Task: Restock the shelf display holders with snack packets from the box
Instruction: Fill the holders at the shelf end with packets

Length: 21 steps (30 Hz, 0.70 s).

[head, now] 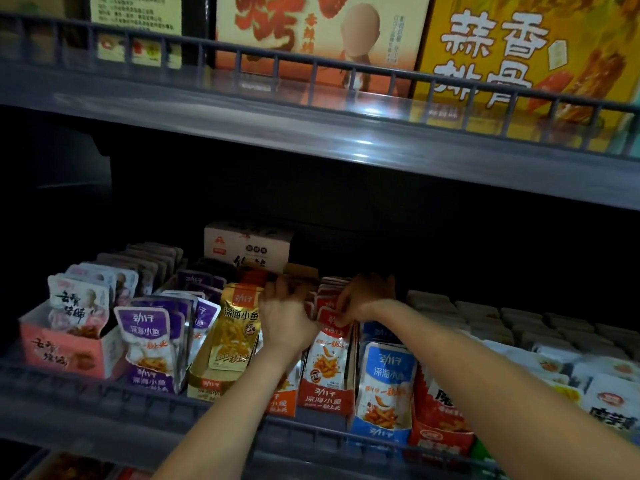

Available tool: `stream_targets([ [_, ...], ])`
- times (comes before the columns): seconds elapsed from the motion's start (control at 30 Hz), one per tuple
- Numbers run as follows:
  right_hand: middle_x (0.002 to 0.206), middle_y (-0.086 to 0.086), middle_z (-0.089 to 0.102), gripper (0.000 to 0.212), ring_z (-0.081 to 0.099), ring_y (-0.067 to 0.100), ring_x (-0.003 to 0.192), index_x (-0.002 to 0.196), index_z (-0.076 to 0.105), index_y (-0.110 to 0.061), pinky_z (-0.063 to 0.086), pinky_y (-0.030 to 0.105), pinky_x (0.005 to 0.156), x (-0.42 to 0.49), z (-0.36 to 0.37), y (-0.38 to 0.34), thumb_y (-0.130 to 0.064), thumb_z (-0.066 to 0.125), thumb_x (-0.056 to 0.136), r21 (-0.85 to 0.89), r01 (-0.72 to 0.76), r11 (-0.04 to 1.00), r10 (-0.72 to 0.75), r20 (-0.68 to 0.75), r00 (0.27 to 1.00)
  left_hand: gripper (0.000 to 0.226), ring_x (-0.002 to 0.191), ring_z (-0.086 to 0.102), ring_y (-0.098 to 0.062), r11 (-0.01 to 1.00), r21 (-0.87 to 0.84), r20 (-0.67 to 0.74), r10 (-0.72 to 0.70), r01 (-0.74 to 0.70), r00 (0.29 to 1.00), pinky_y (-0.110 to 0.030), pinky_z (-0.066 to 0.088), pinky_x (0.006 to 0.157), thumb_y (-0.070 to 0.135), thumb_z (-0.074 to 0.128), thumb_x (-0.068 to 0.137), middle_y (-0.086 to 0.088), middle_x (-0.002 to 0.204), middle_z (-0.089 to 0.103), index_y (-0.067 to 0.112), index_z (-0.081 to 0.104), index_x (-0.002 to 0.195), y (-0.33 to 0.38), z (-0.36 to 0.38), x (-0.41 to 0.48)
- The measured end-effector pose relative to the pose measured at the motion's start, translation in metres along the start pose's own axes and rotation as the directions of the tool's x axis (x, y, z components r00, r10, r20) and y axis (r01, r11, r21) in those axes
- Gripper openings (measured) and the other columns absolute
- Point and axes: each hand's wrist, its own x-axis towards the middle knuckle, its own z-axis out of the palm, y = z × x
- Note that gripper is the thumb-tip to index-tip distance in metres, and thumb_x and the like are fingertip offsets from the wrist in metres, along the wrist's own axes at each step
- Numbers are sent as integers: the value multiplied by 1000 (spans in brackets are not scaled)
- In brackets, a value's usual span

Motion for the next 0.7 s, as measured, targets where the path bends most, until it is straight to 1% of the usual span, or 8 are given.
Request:
stream_targets([
  [0.07, 133, -2, 51, 55, 36, 25, 131, 119, 62, -26, 16, 49, 113, 3, 5, -2, -53, 72, 72, 21, -1, 1000, 1, -17, 1000, 62, 126, 38, -35, 999, 31, 14, -19, 18, 1000, -37, 34, 96, 47, 76, 69, -13, 133, 47, 27, 59, 126, 2, 1, -3],
  [0.1, 131, -2, 53, 50, 38, 24, 130, 116, 63, -26, 18, 48, 112, 3, 6, -3, -51, 72, 74, 34, 7, 999, -5, -44, 999, 63, 129, 32, -32, 999, 23, 10, -25, 25, 1000, -34, 30, 98, 48, 72, 74, -11, 138, 42, 29, 54, 131, 1, 4, -4],
  [0.23, 130, -6, 52, 12, 38, 23, 129, 92, 71, -29, 19, 45, 110, -1, -4, -1, -35, 69, 82, 96, 113, 989, -91, -213, 973, 71, 130, 30, -30, 999, 32, 48, -34, 33, 998, -34, 28, 100, 61, 66, 74, -7, 140, 38, 31, 47, 136, 0, 3, -3],
  [0.3, 125, -6, 57, 6, 44, 20, 124, 89, 70, -27, 27, 41, 108, -3, -9, 1, -27, 66, 86, 127, 188, 974, -153, -241, 958, 74, 130, 30, -29, 994, 110, 104, -7, -5, 995, -37, 25, 103, 64, 63, 74, -6, 137, 39, 32, 42, 138, 1, 1, -5],
  [0.37, 115, -3, 63, 7, 56, 18, 111, 91, 69, -21, 42, 31, 96, -4, -10, 3, -19, 64, 88, 235, 229, 945, -190, -177, 966, 74, 127, 34, -29, 983, 180, 142, 10, -36, 990, -41, 23, 106, 61, 65, 75, -6, 131, 44, 30, 41, 137, 1, 1, -8],
  [0.47, 112, 2, 62, 7, 58, 17, 103, 94, 66, -15, 43, 22, 81, -2, -9, 4, -13, 64, 88, 331, 232, 915, -201, -125, 972, 68, 123, 38, -27, 974, 222, 145, 7, -40, 989, -43, 22, 105, 61, 65, 74, -7, 126, 47, 27, 48, 130, 3, 3, -8],
  [0.6, 118, 7, 60, 35, 58, 21, 108, 115, 58, -11, 48, 32, 93, -5, -11, 5, -14, 71, 82, 480, 235, 845, -205, -115, 972, 76, 132, 26, -30, 972, 229, 82, 27, -45, 996, -41, 23, 104, 57, 67, 72, -11, 142, 29, 28, 39, 137, 4, 5, -6],
  [0.7, 115, 5, 64, 40, 61, 21, 108, 118, 62, -11, 48, 32, 94, -5, -8, 7, -19, 73, 81, 435, 183, 881, -195, -17, 981, 75, 132, 25, -30, 974, 222, 61, 37, -50, 997, -41, 22, 104, 56, 67, 72, -11, 143, 28, 28, 40, 136, 4, 5, -6],
])
